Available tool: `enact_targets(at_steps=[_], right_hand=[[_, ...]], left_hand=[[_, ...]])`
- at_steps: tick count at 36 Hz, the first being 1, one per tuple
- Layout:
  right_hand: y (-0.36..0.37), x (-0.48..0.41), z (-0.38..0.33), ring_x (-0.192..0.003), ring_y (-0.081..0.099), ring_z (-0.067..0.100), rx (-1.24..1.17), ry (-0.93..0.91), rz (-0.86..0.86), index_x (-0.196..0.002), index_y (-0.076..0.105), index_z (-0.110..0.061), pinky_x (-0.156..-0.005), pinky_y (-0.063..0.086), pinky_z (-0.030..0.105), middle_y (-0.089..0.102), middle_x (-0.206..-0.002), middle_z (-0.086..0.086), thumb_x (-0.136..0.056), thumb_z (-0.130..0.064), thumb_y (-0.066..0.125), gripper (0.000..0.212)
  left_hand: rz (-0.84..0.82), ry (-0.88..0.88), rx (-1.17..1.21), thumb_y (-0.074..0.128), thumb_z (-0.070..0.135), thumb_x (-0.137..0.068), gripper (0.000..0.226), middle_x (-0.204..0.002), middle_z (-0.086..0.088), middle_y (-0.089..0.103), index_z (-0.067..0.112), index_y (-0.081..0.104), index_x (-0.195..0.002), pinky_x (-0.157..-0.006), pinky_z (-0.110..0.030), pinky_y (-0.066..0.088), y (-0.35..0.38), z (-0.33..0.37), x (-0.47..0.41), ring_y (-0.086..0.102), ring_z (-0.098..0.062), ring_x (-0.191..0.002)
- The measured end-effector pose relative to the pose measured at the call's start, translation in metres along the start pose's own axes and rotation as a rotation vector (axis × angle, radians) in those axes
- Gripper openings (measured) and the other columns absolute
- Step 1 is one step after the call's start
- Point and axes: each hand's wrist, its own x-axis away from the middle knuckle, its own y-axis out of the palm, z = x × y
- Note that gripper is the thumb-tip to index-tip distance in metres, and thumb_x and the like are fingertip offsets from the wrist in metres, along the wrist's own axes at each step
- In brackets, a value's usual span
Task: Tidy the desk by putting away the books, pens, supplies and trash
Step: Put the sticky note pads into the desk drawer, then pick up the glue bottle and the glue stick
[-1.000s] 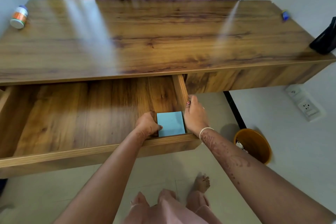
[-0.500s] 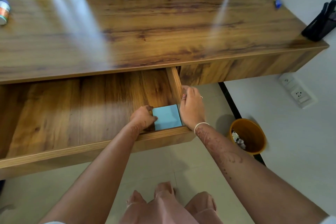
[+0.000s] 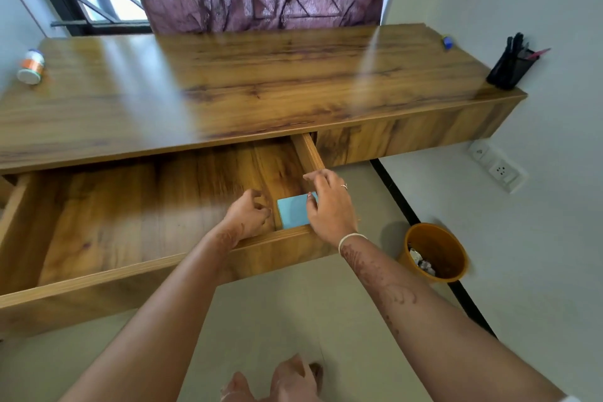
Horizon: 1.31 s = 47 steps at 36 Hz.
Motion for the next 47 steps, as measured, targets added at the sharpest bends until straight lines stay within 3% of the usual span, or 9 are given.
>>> enact_targets(at_steps=[8,10,14,22,28,33,41,44,47], right_hand=[[0.001,0.03,-0.073,-0.12,0.045,0.015,-0.049,-0.017,-0.003,-0.125,0.053,-0.022,-0.094,0.04,0.023,0.047,-0.131,-0.003,-0.091,-0.019,0.056,0.035],[0.003,0.029,-0.096,-0.119,0.045,0.017,-0.065,-0.051,-0.023,-0.125,0.053,-0.021,-0.095,0.042,0.025,0.047,-0.131,-0.001,-0.091,-0.018,0.056,0.035],[0.01,0.019,-0.14,-0.12,0.046,0.019,-0.123,-0.066,-0.042,-0.125,0.053,-0.023,-0.099,0.043,0.03,0.046,-0.132,0.0,-0.09,-0.019,0.057,0.035],[0.04,-0.006,-0.217,-0.122,0.044,0.021,-0.177,-0.131,-0.113,-0.128,0.052,-0.022,-0.104,0.036,0.03,0.047,-0.132,0.001,-0.09,-0.02,0.056,0.037],[0.08,-0.043,-0.265,-0.116,0.052,0.019,-0.247,-0.12,-0.156,-0.122,0.054,-0.021,-0.101,0.041,0.035,0.058,-0.122,0.0,-0.094,-0.026,0.052,0.029],[0.118,-0.093,-0.305,-0.108,0.056,0.025,-0.175,-0.104,-0.165,-0.107,0.066,-0.016,-0.093,0.042,0.034,0.063,-0.112,0.006,-0.097,-0.03,0.048,0.025],[0.182,-0.175,-0.348,-0.092,0.063,0.022,-0.135,-0.011,-0.276,-0.092,0.068,-0.02,-0.077,0.05,0.032,0.069,-0.101,0.003,-0.093,-0.033,0.051,0.022],[0.203,-0.198,-0.351,-0.088,0.064,0.023,-0.115,0.035,-0.29,-0.082,0.063,-0.021,-0.069,0.047,0.031,0.069,-0.094,0.002,-0.093,-0.032,0.05,0.021],[0.223,-0.215,-0.346,-0.086,0.063,0.024,-0.055,0.065,-0.272,-0.075,0.051,-0.019,-0.063,0.036,0.029,0.066,-0.09,0.003,-0.095,-0.034,0.046,0.025]], left_hand=[[0.208,0.113,0.041,0.063,0.016,-0.092,0.049,-0.104,0.004,0.061,0.016,0.046,-0.137,-0.059,-0.015,0.043,-0.06,-0.026,0.072,0.059,-0.008,-0.084],[0.245,0.108,0.035,0.063,0.018,-0.091,0.048,-0.108,0.002,0.063,0.016,0.047,-0.136,-0.06,-0.015,0.043,-0.081,-0.031,0.09,0.06,-0.01,-0.088],[0.329,0.098,0.027,0.064,0.02,-0.091,0.046,-0.112,-0.002,0.065,0.016,0.05,-0.134,-0.086,-0.027,0.049,-0.124,-0.039,0.113,0.061,-0.017,-0.103],[0.449,0.112,0.153,0.063,0.02,-0.092,0.039,-0.105,0.003,0.067,0.02,0.052,-0.129,-0.081,-0.027,0.05,-0.192,-0.06,0.13,0.062,-0.013,-0.098],[0.506,0.156,0.216,0.063,0.019,-0.092,0.017,-0.095,0.002,0.069,0.022,0.063,-0.108,-0.065,-0.022,0.051,-0.244,-0.081,0.107,0.065,-0.014,-0.088],[0.55,0.161,0.322,0.057,0.016,-0.096,0.009,-0.075,-0.001,0.071,0.016,0.065,-0.092,-0.062,-0.026,0.054,-0.298,-0.089,0.067,0.061,-0.012,-0.057],[0.542,0.116,0.33,0.055,0.022,-0.097,0.013,-0.084,0.0,0.07,0.014,0.065,-0.098,-0.078,-0.039,0.056,-0.378,-0.102,-0.023,0.066,-0.018,-0.075],[0.599,0.105,0.219,0.058,0.023,-0.094,0.008,-0.102,0.001,0.068,0.021,0.062,-0.101,-0.084,-0.03,0.052,-0.401,-0.104,-0.058,0.063,-0.015,-0.091],[0.647,0.044,0.115,0.06,0.025,-0.091,0.027,-0.118,-0.002,0.059,0.019,0.059,-0.118,-0.085,-0.023,0.043,-0.423,-0.104,-0.096,0.057,-0.014,-0.099]])
